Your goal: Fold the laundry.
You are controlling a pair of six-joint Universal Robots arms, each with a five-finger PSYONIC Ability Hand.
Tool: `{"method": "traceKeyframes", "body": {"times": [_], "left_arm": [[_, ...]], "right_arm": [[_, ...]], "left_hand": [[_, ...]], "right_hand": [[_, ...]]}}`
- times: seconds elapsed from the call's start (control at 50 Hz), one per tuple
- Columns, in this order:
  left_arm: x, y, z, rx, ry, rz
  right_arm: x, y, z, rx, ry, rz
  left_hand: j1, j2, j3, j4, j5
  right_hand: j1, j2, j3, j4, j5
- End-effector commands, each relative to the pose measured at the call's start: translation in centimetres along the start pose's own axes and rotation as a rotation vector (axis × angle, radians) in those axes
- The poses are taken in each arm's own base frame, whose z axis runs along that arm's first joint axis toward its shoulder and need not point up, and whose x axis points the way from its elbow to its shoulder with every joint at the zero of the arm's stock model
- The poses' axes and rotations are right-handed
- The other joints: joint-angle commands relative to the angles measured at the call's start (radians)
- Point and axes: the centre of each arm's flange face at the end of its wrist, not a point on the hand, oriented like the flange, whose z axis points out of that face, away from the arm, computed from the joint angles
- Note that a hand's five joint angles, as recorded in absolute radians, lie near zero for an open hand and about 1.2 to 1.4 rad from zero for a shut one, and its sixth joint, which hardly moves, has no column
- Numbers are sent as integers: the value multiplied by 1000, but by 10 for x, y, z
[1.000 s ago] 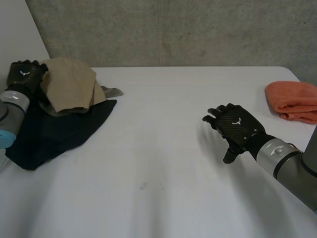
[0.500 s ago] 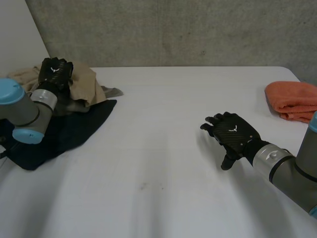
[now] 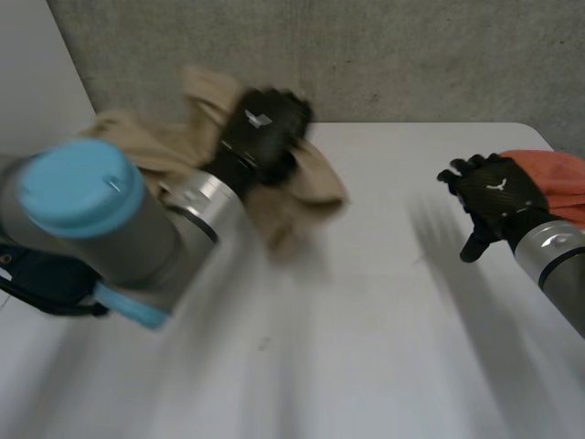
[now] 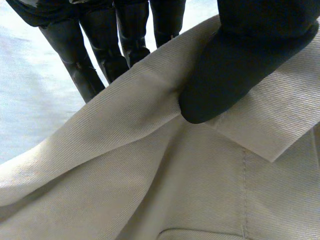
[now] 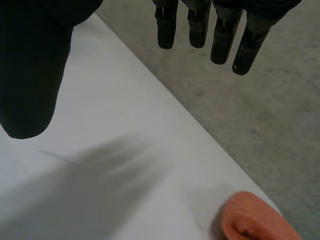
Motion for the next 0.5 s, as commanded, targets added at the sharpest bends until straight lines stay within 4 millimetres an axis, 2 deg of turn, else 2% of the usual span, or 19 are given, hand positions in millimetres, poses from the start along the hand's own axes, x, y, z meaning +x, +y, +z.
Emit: {"method": "traceKeyframes", "body": {"times": [0.02, 0.04, 0.1, 0.16, 0.2, 0.24, 0.26, 0.32, 0.34, 0.4, 0.5], "left_arm": [[99, 35, -25, -103, 224, -78], [104, 36, -27, -107, 235, -82], [107, 37, -31, -120, 243, -81], [105, 34, -32, -119, 237, -79], [96, 20, -31, -96, 215, -70], [82, 12, -31, -89, 176, -64], [61, 5, -29, -88, 113, -53], [30, -4, -29, -88, 5, -38], [13, -11, -30, -87, -65, -28], [-13, -18, -34, -95, -183, -4], [-49, -3, -40, -176, -332, 42]], "right_arm": [[13, 2, 2, -7, 41, 13], [13, 2, 2, -7, 41, 13], [14, 2, 2, -4, 44, 11], [17, 2, 3, -4, 50, 9], [20, 3, 4, -4, 54, 12], [20, 3, 5, -2, 47, 12], [19, 2, 6, 4, 34, 11], [17, -1, 6, 15, 18, 10], [16, -2, 7, 24, 0, 8], [12, -6, 5, 38, -57, 0], [10, -17, 3, 21, -135, 6]], "left_hand": [[-225, -284, -282, -294, -242], [-431, -489, -487, -499, -447], [-722, -781, -779, -791, -739], [-782, -840, -839, -850, -799], [-779, -837, -836, -847, -796], [-776, -835, -833, -844, -793], [-773, -832, -830, -842, -790], [-768, -826, -824, -836, -784], [-765, -823, -821, -833, -781], [-765, -823, -821, -833, -781], [-762, -820, -818, -830, -778]], "right_hand": [[-26, -46, -39, -62, -68], [-26, -46, -39, -62, -68], [-26, -46, -39, -62, -68], [-26, -46, -39, -62, -68], [-26, -46, -39, -62, -68], [-26, -46, -39, -62, -68], [-26, -46, -39, -62, -68], [-26, -46, -39, -62, -68], [-26, -46, -39, -62, -68], [-26, -46, -39, -62, -68], [-26, -46, -39, -62, -68]]}}
